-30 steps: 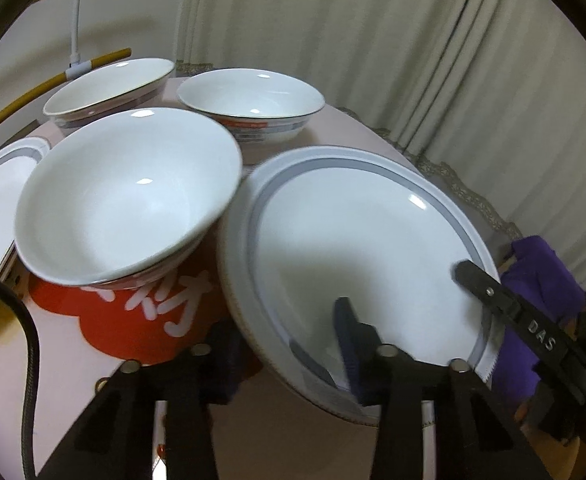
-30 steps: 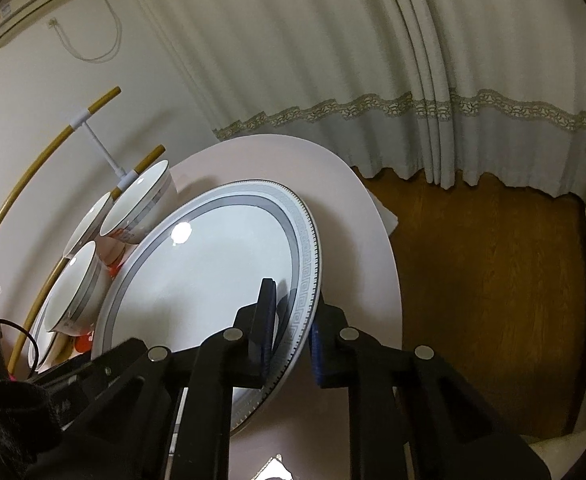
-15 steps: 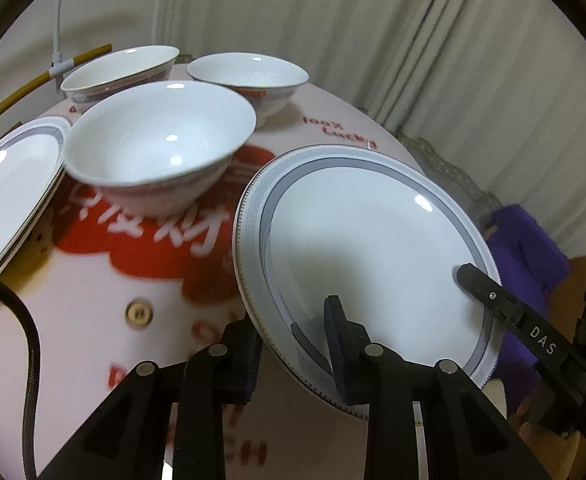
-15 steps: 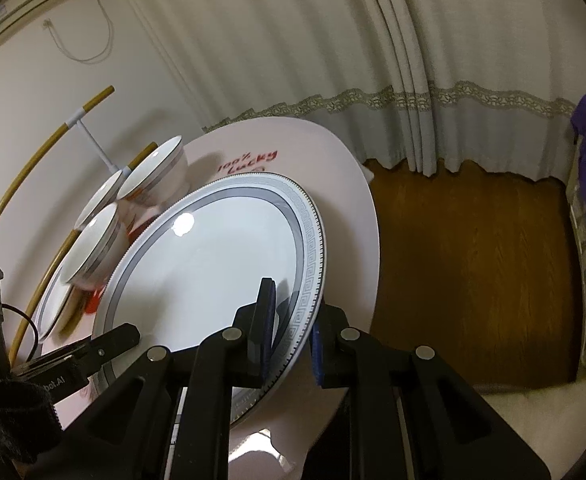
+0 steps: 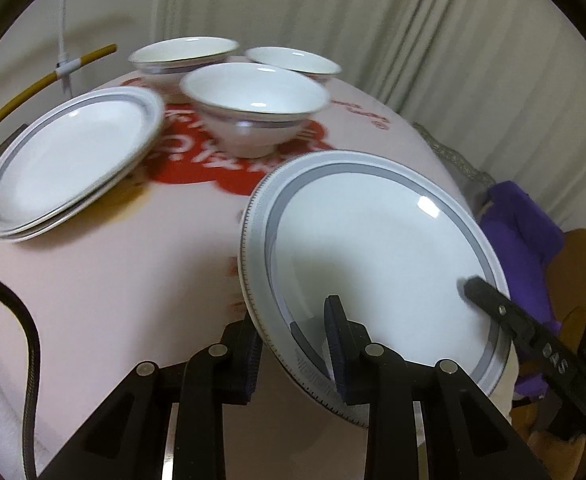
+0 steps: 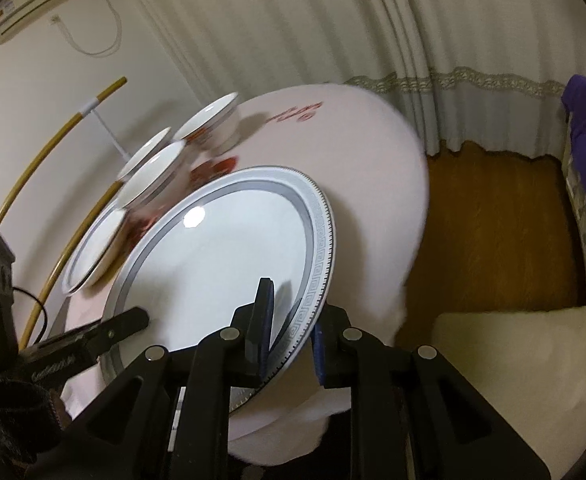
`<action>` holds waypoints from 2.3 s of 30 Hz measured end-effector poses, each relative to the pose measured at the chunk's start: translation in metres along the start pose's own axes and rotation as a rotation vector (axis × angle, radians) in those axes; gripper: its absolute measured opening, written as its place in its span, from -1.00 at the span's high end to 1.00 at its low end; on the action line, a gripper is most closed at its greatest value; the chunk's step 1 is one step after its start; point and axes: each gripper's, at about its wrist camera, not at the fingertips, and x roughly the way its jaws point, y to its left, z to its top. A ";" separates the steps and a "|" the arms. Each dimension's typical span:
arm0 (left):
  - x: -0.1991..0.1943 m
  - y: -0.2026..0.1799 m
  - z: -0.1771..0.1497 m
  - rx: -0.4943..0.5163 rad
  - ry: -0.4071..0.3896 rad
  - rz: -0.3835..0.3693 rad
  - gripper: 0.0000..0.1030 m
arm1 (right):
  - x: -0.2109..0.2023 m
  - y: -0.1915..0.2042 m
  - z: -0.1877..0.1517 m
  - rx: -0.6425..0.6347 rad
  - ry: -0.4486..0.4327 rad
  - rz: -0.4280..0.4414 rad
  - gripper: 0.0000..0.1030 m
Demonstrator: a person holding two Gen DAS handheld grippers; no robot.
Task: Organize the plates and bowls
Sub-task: 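Lift the plate with both grippers and carry it toward the plate stack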
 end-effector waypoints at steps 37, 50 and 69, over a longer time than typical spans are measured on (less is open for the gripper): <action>0.000 0.047 0.011 -0.016 -0.066 -0.080 0.62 | 0.023 0.019 0.001 0.021 -0.031 0.021 0.73; -0.021 0.057 0.009 -0.005 -0.110 -0.088 0.72 | 0.014 0.032 -0.010 0.009 -0.045 0.027 0.71; -0.084 0.093 -0.006 -0.019 -0.247 -0.108 0.72 | -0.019 0.096 -0.007 -0.076 -0.109 0.063 0.70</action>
